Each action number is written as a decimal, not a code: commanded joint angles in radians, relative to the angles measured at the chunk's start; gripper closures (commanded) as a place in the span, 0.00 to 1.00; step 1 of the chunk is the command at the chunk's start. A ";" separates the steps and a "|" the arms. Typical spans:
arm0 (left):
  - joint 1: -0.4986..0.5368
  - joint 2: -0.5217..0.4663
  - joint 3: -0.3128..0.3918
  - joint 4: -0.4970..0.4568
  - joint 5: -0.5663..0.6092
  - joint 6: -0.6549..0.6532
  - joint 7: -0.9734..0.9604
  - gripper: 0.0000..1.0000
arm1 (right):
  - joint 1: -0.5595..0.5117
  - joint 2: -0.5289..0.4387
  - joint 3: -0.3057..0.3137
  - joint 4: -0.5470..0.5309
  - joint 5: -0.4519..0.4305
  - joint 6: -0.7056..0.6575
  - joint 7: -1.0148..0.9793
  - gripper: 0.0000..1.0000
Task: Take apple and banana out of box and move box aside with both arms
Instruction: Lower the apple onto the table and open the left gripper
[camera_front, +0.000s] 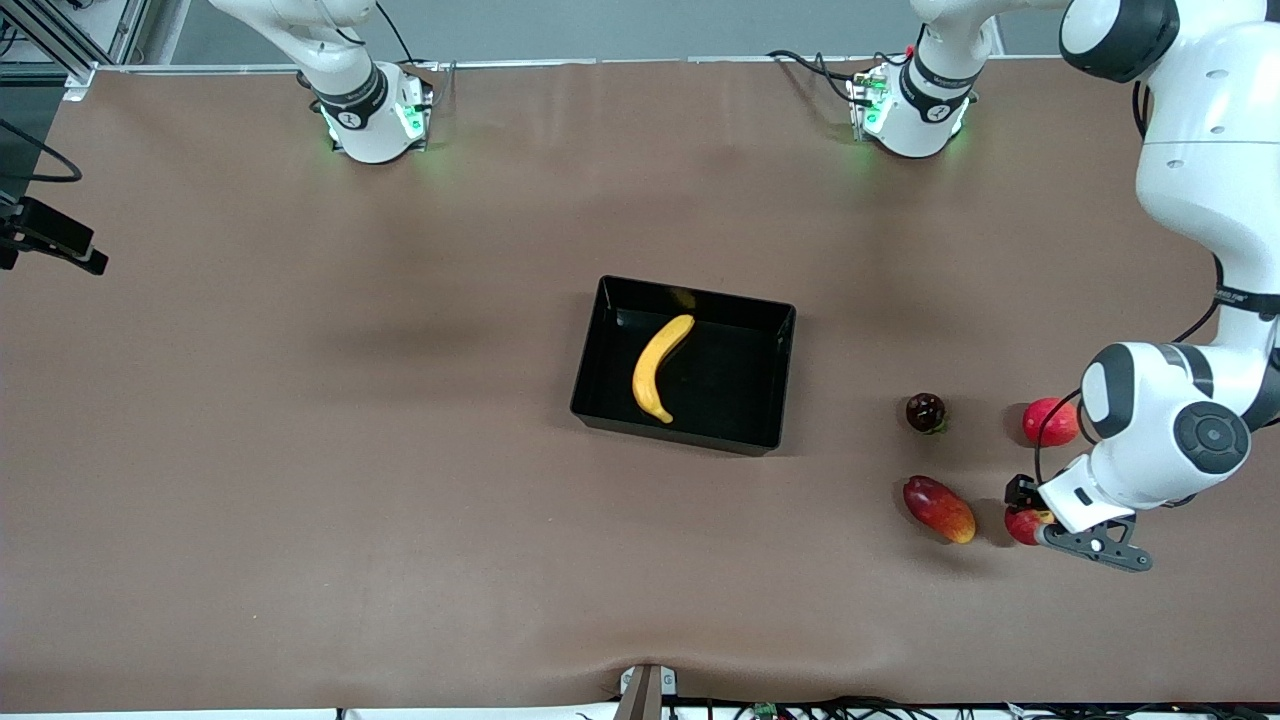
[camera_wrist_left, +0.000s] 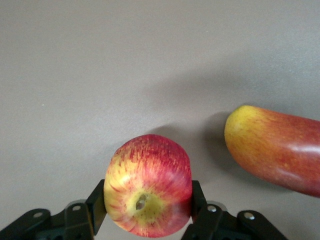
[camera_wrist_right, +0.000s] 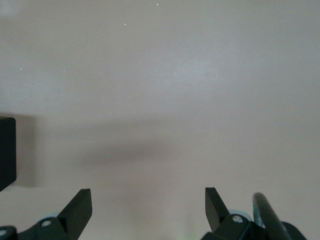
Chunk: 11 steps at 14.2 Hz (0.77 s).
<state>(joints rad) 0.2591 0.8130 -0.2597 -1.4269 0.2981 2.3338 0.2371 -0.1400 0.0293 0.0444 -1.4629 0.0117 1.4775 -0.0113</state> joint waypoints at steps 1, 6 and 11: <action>-0.008 0.022 0.008 0.031 0.047 0.018 0.008 1.00 | -0.023 0.009 0.017 0.023 0.001 -0.011 0.002 0.00; -0.006 0.032 0.008 0.029 0.067 0.018 0.007 1.00 | -0.023 0.009 0.015 0.023 0.002 -0.011 0.002 0.00; 0.006 0.034 0.008 0.026 0.067 0.018 0.010 0.60 | -0.023 0.009 0.015 0.023 0.001 -0.011 0.002 0.00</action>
<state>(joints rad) 0.2632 0.8372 -0.2534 -1.4191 0.3457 2.3490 0.2372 -0.1401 0.0293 0.0444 -1.4629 0.0117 1.4775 -0.0114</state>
